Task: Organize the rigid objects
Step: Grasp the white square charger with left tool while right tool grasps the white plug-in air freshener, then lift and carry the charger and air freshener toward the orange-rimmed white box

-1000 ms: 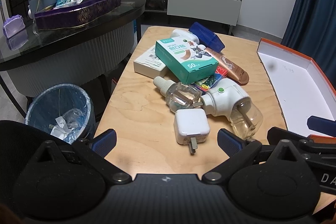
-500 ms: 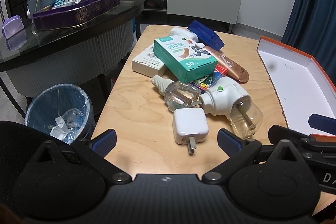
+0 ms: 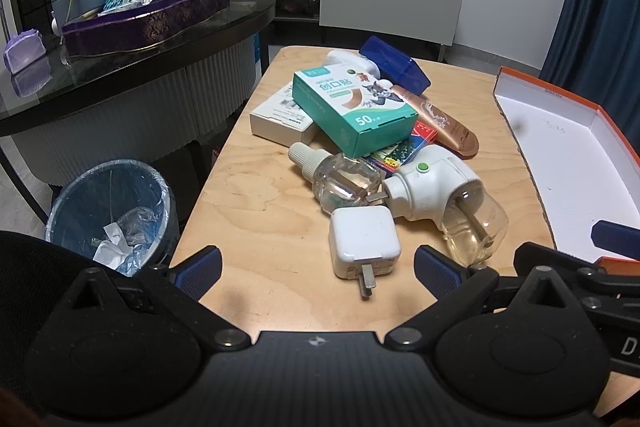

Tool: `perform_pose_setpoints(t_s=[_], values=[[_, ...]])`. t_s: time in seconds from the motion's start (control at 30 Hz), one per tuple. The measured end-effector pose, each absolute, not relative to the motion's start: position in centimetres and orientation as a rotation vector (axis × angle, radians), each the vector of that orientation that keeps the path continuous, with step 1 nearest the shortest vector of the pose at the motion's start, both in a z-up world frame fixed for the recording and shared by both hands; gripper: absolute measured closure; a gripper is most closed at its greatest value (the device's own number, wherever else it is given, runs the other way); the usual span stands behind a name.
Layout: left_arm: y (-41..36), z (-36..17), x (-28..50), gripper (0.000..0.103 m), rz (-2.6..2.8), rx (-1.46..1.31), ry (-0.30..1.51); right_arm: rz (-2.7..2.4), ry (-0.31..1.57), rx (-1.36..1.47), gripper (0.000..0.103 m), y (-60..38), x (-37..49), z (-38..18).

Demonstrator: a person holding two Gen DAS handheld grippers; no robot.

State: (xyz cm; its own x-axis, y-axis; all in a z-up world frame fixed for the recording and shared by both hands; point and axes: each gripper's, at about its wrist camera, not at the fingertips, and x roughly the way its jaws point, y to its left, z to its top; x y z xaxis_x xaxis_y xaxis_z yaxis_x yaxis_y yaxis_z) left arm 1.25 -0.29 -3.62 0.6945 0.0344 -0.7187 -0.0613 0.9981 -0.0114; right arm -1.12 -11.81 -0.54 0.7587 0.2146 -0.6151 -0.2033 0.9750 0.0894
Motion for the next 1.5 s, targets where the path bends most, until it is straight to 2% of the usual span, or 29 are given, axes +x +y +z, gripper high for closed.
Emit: perform_pose_setpoints(t_s=[0.7,0.87,0.93,1.0,1.2,1.3,1.33,1.37,1.5], values=[[-1.3,-6.6,4.4,0.001,0.064,0.024,0.805,0.243,0.695,0.035,0.003,-12.5,1.2,-1.0],[-1.4,-6.9,4.8,0.024,0.013,0.028,0.77,0.282,0.727,0.003,0.003,-11.4,3.8,-1.3],[-1.4,-6.8,4.6,0.045,-0.016,0.036,0.756,0.308,0.754,-0.004,0.003,-10.8,5.0,-1.5],[-1.3,-6.7,4.4,0.06,-0.028,0.044,0.744,0.326,0.783,-0.004,0.003,-10.3,6.0,-1.9],[-0.4,-6.8,3.6,0.06,-0.04,0.049,0.724,0.338,0.879,-0.061,0.004,-8.5,8.7,-3.8],[-0.1,-6.8,3.6,0.06,-0.03,0.045,0.728,0.355,0.883,-0.076,0.012,-8.0,9.0,-4.5],[-0.1,-6.8,3.6,0.06,-0.031,0.041,0.729,0.341,0.872,-0.102,0.028,-7.7,8.9,-4.5],[0.0,-6.7,3.6,0.06,-0.031,0.035,0.732,0.343,0.861,-0.114,0.055,-7.6,8.7,-4.4],[0.0,-6.5,3.5,0.06,-0.032,0.02,0.732,0.345,0.833,-0.061,0.06,-8.8,8.4,-3.7]])
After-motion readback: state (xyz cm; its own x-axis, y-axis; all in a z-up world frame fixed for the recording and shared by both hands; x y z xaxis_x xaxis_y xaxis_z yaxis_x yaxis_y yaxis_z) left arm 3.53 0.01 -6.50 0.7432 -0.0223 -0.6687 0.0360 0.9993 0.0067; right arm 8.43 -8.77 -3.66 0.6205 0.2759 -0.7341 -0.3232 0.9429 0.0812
